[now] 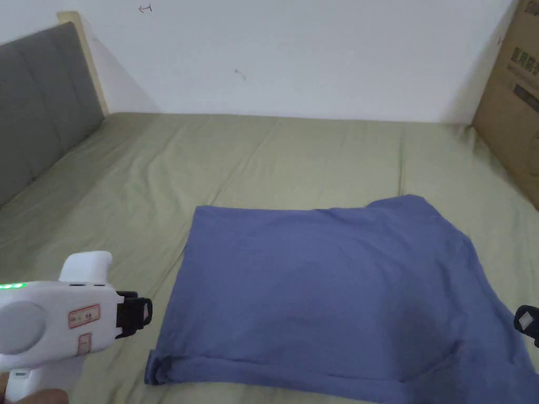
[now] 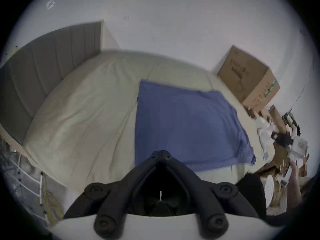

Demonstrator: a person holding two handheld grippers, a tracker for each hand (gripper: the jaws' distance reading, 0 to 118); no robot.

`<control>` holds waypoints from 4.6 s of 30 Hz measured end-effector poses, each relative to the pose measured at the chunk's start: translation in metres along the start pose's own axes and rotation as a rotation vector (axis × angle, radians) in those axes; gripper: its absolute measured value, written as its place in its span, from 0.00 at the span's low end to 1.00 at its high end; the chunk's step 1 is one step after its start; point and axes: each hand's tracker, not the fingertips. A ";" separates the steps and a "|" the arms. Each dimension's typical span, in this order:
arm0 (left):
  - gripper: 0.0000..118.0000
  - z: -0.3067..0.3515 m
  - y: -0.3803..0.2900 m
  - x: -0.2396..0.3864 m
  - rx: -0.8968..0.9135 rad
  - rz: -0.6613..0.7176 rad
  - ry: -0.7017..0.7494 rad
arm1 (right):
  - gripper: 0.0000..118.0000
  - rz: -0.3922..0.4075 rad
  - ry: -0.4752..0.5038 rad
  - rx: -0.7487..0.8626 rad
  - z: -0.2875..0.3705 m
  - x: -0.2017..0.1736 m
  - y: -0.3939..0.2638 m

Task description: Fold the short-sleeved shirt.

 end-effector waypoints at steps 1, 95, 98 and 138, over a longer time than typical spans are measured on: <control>0.00 -0.010 -0.001 -0.003 -0.090 -0.020 -0.004 | 0.00 0.003 -0.014 -0.004 0.000 -0.001 0.000; 0.00 -0.065 0.012 0.010 0.089 0.087 -0.012 | 0.00 -0.057 -0.028 -0.091 -0.080 0.022 0.035; 0.05 -0.088 0.018 -0.008 0.017 0.168 0.044 | 0.00 -0.066 -0.019 -0.091 -0.079 0.022 0.030; 0.08 -0.152 0.040 0.002 -0.029 0.062 0.072 | 0.97 -0.276 -0.152 -0.443 -0.208 0.149 0.073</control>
